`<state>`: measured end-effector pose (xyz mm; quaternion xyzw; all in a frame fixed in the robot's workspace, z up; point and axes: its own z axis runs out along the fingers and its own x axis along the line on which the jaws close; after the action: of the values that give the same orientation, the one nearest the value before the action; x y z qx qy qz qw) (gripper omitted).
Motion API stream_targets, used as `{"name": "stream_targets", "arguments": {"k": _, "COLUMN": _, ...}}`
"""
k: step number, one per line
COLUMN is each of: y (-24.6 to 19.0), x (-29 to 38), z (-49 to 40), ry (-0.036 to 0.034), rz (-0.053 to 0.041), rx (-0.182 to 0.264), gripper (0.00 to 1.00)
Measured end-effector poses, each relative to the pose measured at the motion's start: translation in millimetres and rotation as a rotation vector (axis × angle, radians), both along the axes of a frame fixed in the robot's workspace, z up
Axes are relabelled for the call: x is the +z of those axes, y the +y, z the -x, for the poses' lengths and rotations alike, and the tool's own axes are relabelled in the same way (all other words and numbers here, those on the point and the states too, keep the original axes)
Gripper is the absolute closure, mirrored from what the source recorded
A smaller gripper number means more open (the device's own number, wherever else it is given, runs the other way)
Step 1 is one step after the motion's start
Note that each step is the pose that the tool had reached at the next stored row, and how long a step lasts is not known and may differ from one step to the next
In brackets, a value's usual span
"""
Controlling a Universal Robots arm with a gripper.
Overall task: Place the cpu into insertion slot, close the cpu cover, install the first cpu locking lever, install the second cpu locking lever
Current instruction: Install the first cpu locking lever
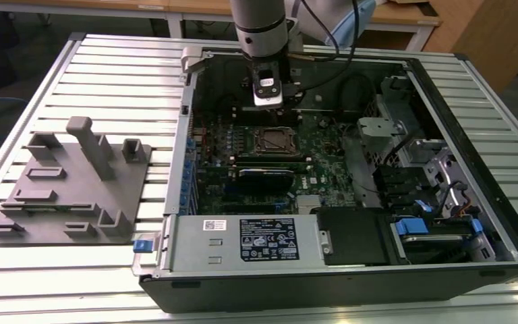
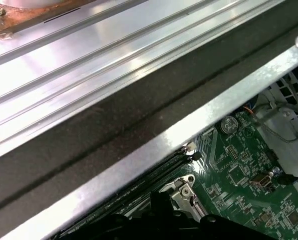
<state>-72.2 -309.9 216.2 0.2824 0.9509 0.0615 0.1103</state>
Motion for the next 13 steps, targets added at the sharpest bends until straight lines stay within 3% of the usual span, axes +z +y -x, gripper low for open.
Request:
{"name": "stream_targets", "arguments": {"k": 1, "y": 0.0, "x": -0.2, "z": -0.1, "ry": 0.0048, "rz": -0.0007, "rx": 0.0, "gripper": 0.9}}
{"name": "stream_targets", "arguments": {"k": 3, "y": 0.0, "x": -0.6, "z": 0.0, "ry": 0.0253, "rz": -0.0029, "rx": 0.0, "gripper": 0.9}}
{"name": "stream_targets", "arguments": {"k": 7, "y": 0.0, "x": -1.4, "z": -0.6, "ry": 0.0908, "rz": -0.0062, "rx": 0.0, "gripper": 0.9}}
{"name": "stream_targets", "arguments": {"k": 8, "y": 0.0, "x": -1.4, "z": -0.6, "ry": 0.0963, "rz": -0.0068, "rx": 0.0, "gripper": 0.9}}
{"name": "stream_targets", "arguments": {"k": 13, "y": 0.0, "x": -1.4, "z": -0.6, "ry": 0.0967, "rz": -0.0068, "rx": 0.0, "gripper": 0.9}}
